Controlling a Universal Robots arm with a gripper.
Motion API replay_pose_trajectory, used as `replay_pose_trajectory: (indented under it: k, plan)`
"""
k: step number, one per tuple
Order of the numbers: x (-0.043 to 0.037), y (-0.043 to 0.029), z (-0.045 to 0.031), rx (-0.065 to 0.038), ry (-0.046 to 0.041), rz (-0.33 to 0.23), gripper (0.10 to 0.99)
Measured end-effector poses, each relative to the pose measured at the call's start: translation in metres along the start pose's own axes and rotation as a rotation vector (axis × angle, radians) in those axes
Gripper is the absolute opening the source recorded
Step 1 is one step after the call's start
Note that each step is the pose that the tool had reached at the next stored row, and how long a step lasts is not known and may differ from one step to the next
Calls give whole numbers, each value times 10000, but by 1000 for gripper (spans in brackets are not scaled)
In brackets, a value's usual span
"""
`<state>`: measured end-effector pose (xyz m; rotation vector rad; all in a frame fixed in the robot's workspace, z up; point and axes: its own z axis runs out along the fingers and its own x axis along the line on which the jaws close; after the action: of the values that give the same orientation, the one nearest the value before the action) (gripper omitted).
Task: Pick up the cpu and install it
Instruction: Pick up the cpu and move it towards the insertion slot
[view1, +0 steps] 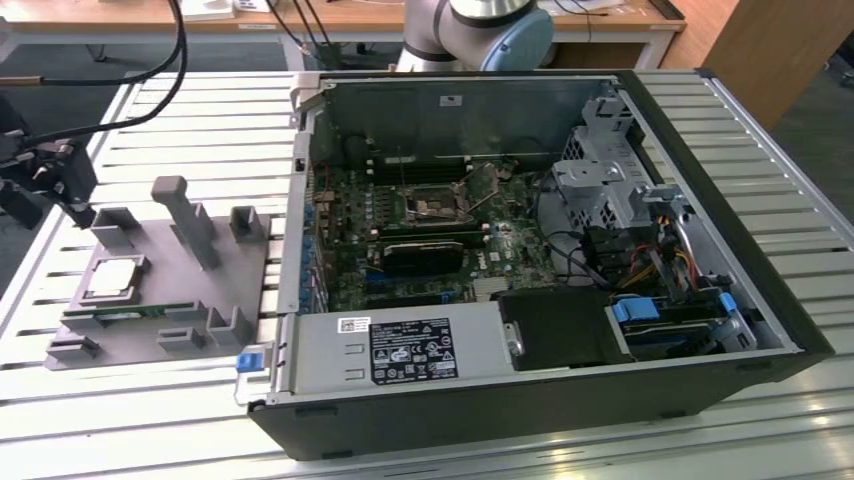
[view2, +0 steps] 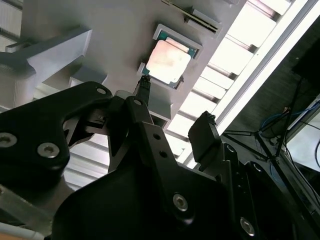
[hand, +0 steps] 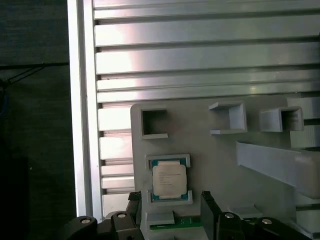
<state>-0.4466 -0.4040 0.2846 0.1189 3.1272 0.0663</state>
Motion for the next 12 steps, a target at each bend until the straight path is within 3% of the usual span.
replay_pose_trajectory:
  k: [10, 12]
  plan:
    - [-3, -38, 179, -4, -1, -25, 600]
    - [-4, -42, 213, -4, -1, -30, 718]
